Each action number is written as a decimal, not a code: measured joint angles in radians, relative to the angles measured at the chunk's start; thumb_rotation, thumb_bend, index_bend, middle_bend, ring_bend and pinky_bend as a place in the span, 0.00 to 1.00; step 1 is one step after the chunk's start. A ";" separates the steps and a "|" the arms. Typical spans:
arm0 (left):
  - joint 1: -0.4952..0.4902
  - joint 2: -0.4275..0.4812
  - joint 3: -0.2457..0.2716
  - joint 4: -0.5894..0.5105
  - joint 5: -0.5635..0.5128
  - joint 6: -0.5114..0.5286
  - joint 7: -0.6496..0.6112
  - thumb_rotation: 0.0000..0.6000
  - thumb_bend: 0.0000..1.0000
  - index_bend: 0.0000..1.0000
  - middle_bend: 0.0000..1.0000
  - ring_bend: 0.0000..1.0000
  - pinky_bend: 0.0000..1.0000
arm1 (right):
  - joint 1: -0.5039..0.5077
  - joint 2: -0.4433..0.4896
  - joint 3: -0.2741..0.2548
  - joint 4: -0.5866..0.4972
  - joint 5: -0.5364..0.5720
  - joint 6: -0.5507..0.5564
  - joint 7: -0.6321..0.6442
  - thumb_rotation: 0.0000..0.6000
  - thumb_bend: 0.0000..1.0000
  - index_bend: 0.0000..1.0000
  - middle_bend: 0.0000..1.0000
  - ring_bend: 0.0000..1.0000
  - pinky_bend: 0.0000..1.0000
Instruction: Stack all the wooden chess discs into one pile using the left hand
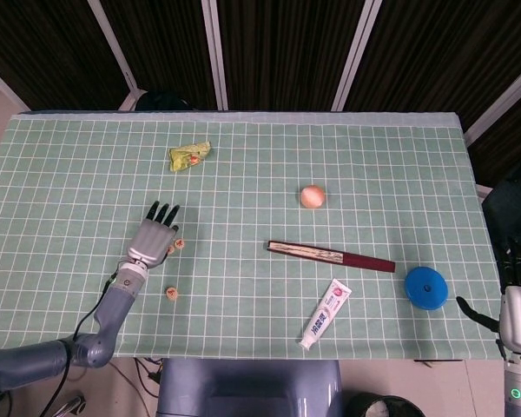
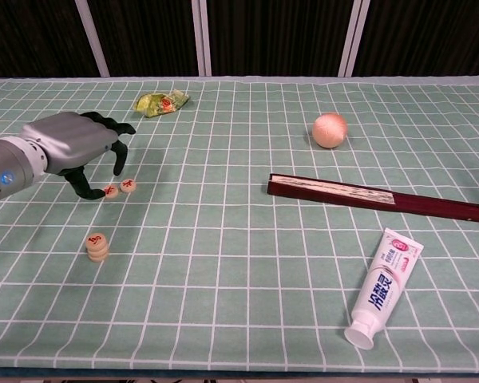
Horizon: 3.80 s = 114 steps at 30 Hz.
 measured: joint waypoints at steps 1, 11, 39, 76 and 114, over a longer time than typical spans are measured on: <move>-0.001 -0.002 0.003 0.002 -0.001 0.001 0.001 1.00 0.26 0.45 0.00 0.00 0.00 | 0.000 0.000 0.000 0.000 0.000 0.000 0.000 1.00 0.23 0.09 0.01 0.00 0.00; -0.004 -0.012 0.018 0.019 -0.010 0.003 0.007 1.00 0.26 0.46 0.00 0.00 0.00 | 0.000 0.000 0.001 0.001 0.001 0.000 0.001 1.00 0.23 0.09 0.01 0.00 0.00; -0.016 -0.029 0.035 0.032 -0.022 0.015 0.031 1.00 0.29 0.48 0.00 0.00 0.00 | 0.000 0.000 0.001 0.000 0.003 -0.001 0.000 1.00 0.23 0.09 0.01 0.00 0.00; -0.008 0.062 0.027 -0.152 0.014 0.076 0.016 1.00 0.30 0.52 0.00 0.00 0.00 | 0.000 0.005 0.001 -0.006 0.007 -0.006 0.009 1.00 0.23 0.09 0.01 0.00 0.00; 0.057 0.189 0.206 -0.448 0.158 0.138 0.144 1.00 0.31 0.50 0.00 0.00 0.00 | 0.000 0.004 0.002 -0.005 0.005 -0.002 0.007 1.00 0.23 0.09 0.01 0.00 0.00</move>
